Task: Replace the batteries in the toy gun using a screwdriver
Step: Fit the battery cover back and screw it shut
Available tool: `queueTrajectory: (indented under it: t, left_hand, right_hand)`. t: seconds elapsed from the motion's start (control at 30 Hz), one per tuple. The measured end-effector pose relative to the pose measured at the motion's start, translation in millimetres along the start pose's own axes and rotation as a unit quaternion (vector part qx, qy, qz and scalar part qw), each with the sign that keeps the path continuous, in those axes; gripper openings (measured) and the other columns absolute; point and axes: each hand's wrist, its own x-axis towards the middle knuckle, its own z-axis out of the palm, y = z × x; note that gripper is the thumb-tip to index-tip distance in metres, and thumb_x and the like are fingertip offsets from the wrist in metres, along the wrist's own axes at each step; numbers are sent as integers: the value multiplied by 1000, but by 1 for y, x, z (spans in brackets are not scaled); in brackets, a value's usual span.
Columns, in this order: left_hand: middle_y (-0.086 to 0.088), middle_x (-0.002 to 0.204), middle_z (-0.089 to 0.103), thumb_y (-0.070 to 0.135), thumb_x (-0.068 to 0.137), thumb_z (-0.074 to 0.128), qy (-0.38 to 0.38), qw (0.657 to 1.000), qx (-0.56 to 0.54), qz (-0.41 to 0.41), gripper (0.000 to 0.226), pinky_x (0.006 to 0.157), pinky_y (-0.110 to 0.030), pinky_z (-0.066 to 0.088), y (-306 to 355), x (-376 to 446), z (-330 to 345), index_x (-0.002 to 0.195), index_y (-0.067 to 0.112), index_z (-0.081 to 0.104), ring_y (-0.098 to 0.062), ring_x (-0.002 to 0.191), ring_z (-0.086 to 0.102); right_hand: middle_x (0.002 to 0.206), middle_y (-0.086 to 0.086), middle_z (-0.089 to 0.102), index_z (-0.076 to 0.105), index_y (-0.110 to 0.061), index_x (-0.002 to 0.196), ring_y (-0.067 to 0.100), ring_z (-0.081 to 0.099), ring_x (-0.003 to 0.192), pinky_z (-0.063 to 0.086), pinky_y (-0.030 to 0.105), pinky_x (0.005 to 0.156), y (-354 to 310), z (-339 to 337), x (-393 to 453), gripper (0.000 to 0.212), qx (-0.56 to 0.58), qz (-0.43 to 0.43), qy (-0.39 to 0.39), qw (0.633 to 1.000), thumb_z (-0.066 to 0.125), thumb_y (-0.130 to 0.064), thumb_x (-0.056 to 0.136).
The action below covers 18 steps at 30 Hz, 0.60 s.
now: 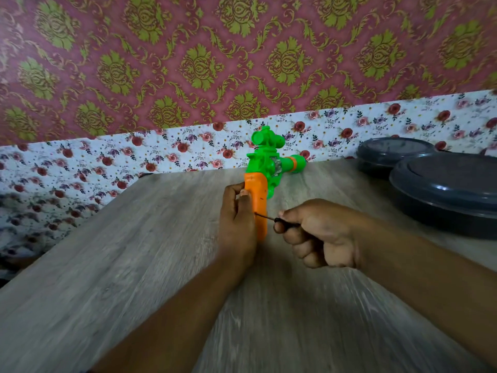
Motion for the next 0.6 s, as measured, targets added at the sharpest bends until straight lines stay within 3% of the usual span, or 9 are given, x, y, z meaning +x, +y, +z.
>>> queueTrajectory:
  t: [0.1, 0.17, 0.23, 0.3, 0.37, 0.43, 0.53, 0.6]
  left_hand:
    - [-7, 88, 58, 40, 83, 35, -9, 999, -19, -25, 21, 73, -35, 42, -2, 1, 1, 87, 28, 51, -22, 81, 52]
    - [-17, 96, 61, 41, 82, 38, -3, 998, -36, -43, 21, 82, -45, 47, -3, 3, 1, 86, 30, 55, -32, 88, 57]
    - [-22, 100, 61, 43, 80, 40, -1, 997, -50, -60, 20, 89, -57, 47, -4, 4, 1, 83, 34, 57, -42, 96, 58]
    - [-24, 101, 61, 43, 80, 41, 1, 995, -67, -75, 21, 88, -59, 46, -4, 4, 1, 83, 30, 58, -43, 96, 58]
    - [-21, 99, 63, 40, 80, 42, 1, 992, -96, -88, 23, 88, -54, 47, -3, 4, 0, 86, 25, 58, -36, 91, 59]
    - [-14, 101, 64, 40, 79, 42, -4, 990, -102, -100, 24, 88, -48, 46, -3, 4, 1, 89, 25, 58, -30, 94, 58]
    - [-14, 110, 64, 42, 80, 43, -7, 992, -82, -94, 26, 91, -47, 46, -2, 2, 3, 95, 28, 59, -32, 101, 59]
    - [-13, 108, 65, 42, 82, 44, -10, 995, -68, -77, 27, 85, -43, 47, -1, 1, 4, 98, 26, 58, -28, 95, 59]
  right_hand:
    - [44, -4, 32, 53, -12, 79, 8, 23, 37, 19, 17, 38, -2, 1, -6, 27, -116, -71, 41, 990, 44, -32, 95]
    - [57, 2, 42, 56, -6, 88, 10, 33, 45, 25, 22, 43, -5, 4, -9, 17, -257, -171, 89, 947, 54, -22, 89]
    - [65, -2, 48, 56, -5, 94, 8, 40, 53, 30, 23, 47, -5, 3, -6, 11, -371, -287, 135, 873, 53, -14, 87]
    - [70, -5, 49, 52, -11, 97, 9, 47, 60, 35, 28, 54, -3, 0, -2, 9, -465, -370, 158, 789, 50, -15, 89]
    - [74, 1, 55, 48, -13, 96, 20, 55, 63, 39, 33, 52, 1, -6, 2, 7, -605, -414, 194, 652, 51, -16, 90]
    - [72, 7, 58, 49, -11, 90, 25, 54, 54, 38, 33, 45, 5, -15, 7, 13, -681, -442, 217, 542, 59, -13, 81]
    - [65, 8, 58, 59, -10, 84, 25, 53, 50, 38, 30, 45, 12, -22, 8, 8, -696, -500, 239, 456, 54, -14, 79]
    - [55, 4, 56, 60, -12, 79, 24, 51, 42, 29, 26, 42, 20, -22, 11, 15, -689, -496, 261, 459, 48, -21, 82]
